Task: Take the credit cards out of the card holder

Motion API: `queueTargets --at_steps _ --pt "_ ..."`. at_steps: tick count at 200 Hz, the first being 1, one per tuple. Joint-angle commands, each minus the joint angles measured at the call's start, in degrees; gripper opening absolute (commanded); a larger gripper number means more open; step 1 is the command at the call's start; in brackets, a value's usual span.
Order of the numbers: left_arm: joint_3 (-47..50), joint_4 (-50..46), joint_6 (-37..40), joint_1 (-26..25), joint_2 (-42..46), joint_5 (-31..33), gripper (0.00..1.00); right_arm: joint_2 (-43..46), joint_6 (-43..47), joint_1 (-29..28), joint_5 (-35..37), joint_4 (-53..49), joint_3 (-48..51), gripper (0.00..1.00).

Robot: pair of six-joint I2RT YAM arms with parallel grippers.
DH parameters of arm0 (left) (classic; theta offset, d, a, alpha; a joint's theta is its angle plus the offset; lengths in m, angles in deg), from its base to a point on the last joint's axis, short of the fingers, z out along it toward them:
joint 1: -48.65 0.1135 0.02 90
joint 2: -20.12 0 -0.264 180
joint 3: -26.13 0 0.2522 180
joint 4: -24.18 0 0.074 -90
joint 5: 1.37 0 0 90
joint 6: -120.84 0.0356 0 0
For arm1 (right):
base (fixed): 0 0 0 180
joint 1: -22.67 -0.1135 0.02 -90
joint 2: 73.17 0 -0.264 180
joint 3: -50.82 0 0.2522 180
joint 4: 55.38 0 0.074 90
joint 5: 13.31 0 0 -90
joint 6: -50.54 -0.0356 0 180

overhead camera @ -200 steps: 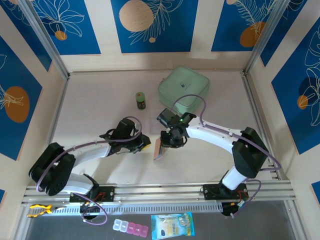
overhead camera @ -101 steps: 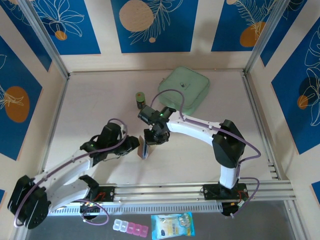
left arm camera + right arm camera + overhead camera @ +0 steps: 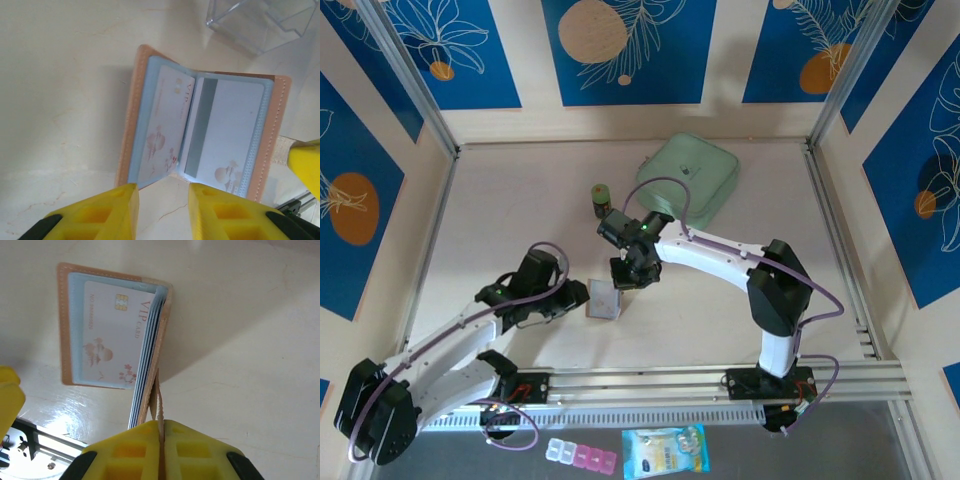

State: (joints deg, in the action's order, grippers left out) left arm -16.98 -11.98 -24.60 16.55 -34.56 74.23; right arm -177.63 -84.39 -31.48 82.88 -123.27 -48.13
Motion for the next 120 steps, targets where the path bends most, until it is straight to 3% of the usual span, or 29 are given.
queueTargets --at_steps 1,54,120 --pt "-3.6 -1.3 2.6 0.5 -0.6 -0.1 0.31 3.1 1.2 -0.5 -0.2 -2.0 -2.2 0.10" --pt "-3.5 0.4 1.4 0.5 -1.3 0.7 0.31 3.0 2.2 0.0 -0.3 -2.7 -2.5 0.10" --pt "-4.2 4.8 1.4 0.1 -8.1 -5.2 0.23 3.7 2.6 0.3 -0.1 -2.2 -0.1 0.10"
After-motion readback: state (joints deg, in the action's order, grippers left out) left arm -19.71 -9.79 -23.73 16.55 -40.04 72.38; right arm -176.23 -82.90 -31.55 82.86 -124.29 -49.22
